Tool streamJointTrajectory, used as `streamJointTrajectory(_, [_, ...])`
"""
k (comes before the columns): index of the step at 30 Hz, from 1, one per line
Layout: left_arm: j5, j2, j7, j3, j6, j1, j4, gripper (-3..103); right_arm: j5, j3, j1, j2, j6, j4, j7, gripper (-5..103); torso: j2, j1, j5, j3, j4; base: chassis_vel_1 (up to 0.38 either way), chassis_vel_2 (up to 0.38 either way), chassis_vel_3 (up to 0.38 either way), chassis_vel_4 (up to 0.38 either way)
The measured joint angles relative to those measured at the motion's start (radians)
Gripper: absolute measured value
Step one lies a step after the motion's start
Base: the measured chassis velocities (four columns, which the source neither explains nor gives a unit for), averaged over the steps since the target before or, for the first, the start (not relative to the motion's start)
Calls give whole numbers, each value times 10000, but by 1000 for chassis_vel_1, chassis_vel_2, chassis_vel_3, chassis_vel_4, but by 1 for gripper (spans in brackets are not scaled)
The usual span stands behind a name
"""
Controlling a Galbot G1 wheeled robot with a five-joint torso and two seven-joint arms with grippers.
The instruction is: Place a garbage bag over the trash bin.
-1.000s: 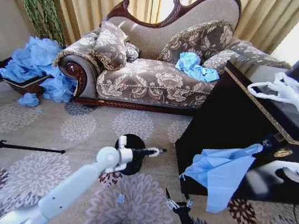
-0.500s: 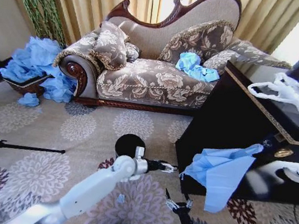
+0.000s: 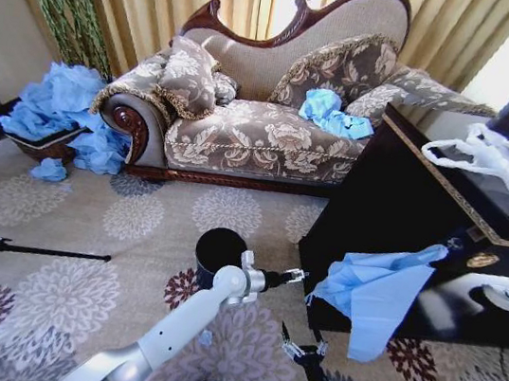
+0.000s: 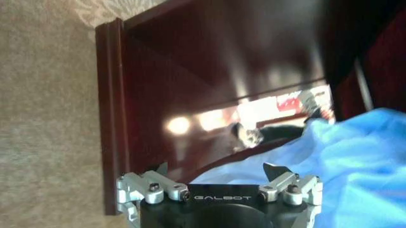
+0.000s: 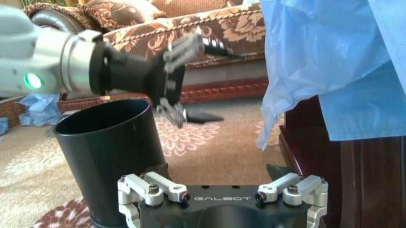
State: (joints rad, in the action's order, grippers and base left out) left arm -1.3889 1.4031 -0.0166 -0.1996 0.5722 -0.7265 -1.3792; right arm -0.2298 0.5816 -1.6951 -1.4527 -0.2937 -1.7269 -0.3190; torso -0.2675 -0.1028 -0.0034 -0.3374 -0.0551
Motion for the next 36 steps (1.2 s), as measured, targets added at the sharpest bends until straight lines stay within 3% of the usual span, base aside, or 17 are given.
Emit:
streamJointTrajectory(3, [561, 144, 548, -193, 4, 165, 594, 100, 8, -5, 17, -8, -1, 9, 24, 100, 0, 0, -1, 0, -1, 0, 0, 0, 0])
streamJointTrajectory(8, [744, 343, 1091, -283, -15, 376, 1043, 100, 41, 0, 19, -4, -1, 43, 33, 100, 0, 0, -1, 0, -1, 0, 0, 0, 0])
streamJointTrajectory(24, [1106, 1222, 1719, -631, -94, 889, 2365, 100, 61, 29, -29, -30, -36, 53, 47, 100, 0, 0, 0, 0, -1, 0, 0, 0, 0])
streamJointTrajectory(34, [1731, 1680, 2663, -646, -332, 1019, 3113, 102, 101, -3, -63, -15, -54, 53, 41, 100, 0, 0, 0, 0, -1, 0, 0, 0, 0])
streamJointTrajectory(36, [1767, 1690, 2734, -652, -367, 1023, 3136, 99, 107, -8, -56, -11, -54, 55, 40, 100, 0, 0, 0, 0, -1, 0, 0, 0, 0])
